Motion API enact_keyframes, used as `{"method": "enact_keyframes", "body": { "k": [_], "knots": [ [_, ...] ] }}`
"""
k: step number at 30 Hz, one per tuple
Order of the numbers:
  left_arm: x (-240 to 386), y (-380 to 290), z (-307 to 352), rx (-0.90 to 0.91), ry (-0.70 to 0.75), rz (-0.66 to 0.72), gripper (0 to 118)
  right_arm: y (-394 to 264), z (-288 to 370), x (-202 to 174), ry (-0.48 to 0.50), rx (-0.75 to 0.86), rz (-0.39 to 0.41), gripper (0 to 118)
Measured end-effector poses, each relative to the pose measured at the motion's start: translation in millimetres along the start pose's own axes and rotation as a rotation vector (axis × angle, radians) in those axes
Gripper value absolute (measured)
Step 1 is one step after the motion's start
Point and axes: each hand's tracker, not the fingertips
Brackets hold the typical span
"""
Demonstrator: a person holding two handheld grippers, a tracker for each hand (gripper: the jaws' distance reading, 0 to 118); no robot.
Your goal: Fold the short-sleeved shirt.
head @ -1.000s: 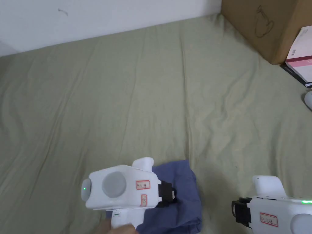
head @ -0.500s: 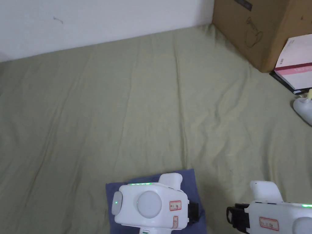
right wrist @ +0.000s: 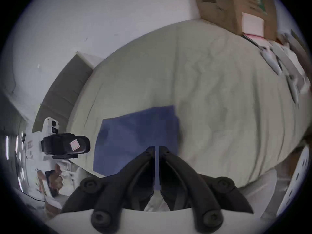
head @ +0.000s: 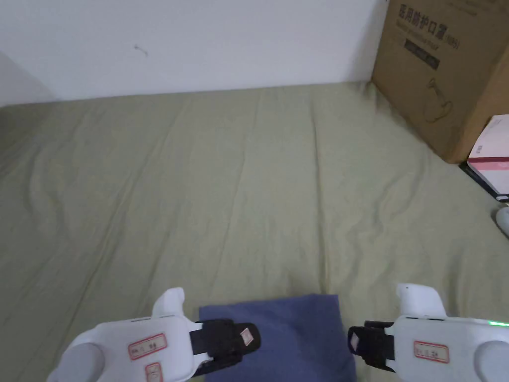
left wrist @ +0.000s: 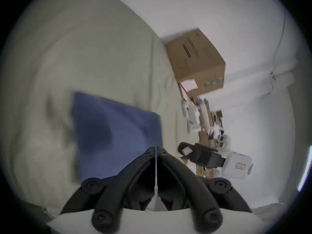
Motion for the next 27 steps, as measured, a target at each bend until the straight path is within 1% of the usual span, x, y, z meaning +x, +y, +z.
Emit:
{"method": "enact_keyframes", "body": {
  "k": [1,2,3,4,5,6,7,8,9,10,11,12,13,14,15,16,17,18,20,24,27],
  "knots": [
    [-10,1,10,0.03,0.002,0.029,1,3,-7,-10,-0.024,-0.014,0.065,5],
    [-26,-5,19,0.007,0.091,0.03,1,5,-20,-27,-0.039,-0.025,0.129,5],
    [-35,-8,26,0.012,0.118,0.04,1,6,-28,-38,-0.031,-0.038,0.168,5],
    [-47,-11,35,0.019,0.146,0.054,1,7,-35,-42,-0.016,-0.066,0.167,5],
    [-57,-16,39,0.053,0.111,0.104,1,11,-55,-56,0.011,-0.098,0.146,5],
    [-67,-19,44,0.066,0.095,0.132,1,10,-66,-61,0.039,-0.112,0.122,5],
    [-71,-27,46,0.08,0.058,0.176,1,8,-77,-65,0.035,-0.112,0.132,5],
    [-79,-31,48,0.092,0.033,0.196,1,3,-95,-66,-0.016,-0.139,0.174,5],
    [-85,-35,50,0.102,0.014,0.212,1,0,-108,-68,-0.118,-0.179,0.212,5],
    [-89,-38,49,0.091,0.017,0.227,3,-9,-124,-67,-0.169,-0.2,0.252,5],
    [-91,-39,49,0.082,0.024,0.219,10,-14,-133,-67,-0.175,-0.211,0.257,5],
    [-91,-40,48,0.076,0.024,0.225,33,-13,-125,-64,-0.147,-0.199,0.227,5],
    [-92,-39,48,0.04,0.073,0.158,60,-9,-118,-63,-0.13,-0.172,0.181,5],
    [-93,-37,44,0.013,0.092,0.124,86,-7,-117,-62,-0.119,-0.179,0.168,5],
    [-94,-35,37,-0.012,0.078,0.112,107,-6,-118,-59,-0.105,-0.183,0.158,5],
    [-95,-32,30,-0.024,0.051,0.132,114,-5,-113,-52,-0.087,-0.185,0.133,5],
    [-98,-29,25,-0.035,0.021,0.14,115,-4,-112,-48,-0.067,-0.184,0.089,5],
    [-99,-24,19,-0.018,-0.021,0.183,115,-4,-111,-44,-0.052,-0.182,0.052,5],
    [-102,-14,8,0.004,-0.046,0.212,115,-4,-110,-38,-0.033,-0.178,0.01,5],
    [-106,2,-21,-0.039,-0.117,0.266,115,-6,-110,-39,-0.033,-0.175,0.033,5],
    [-108,11,-47,-0.067,-0.176,0.276,115,-7,-110,-41,-0.043,-0.175,0.046,5]
  ]
}}
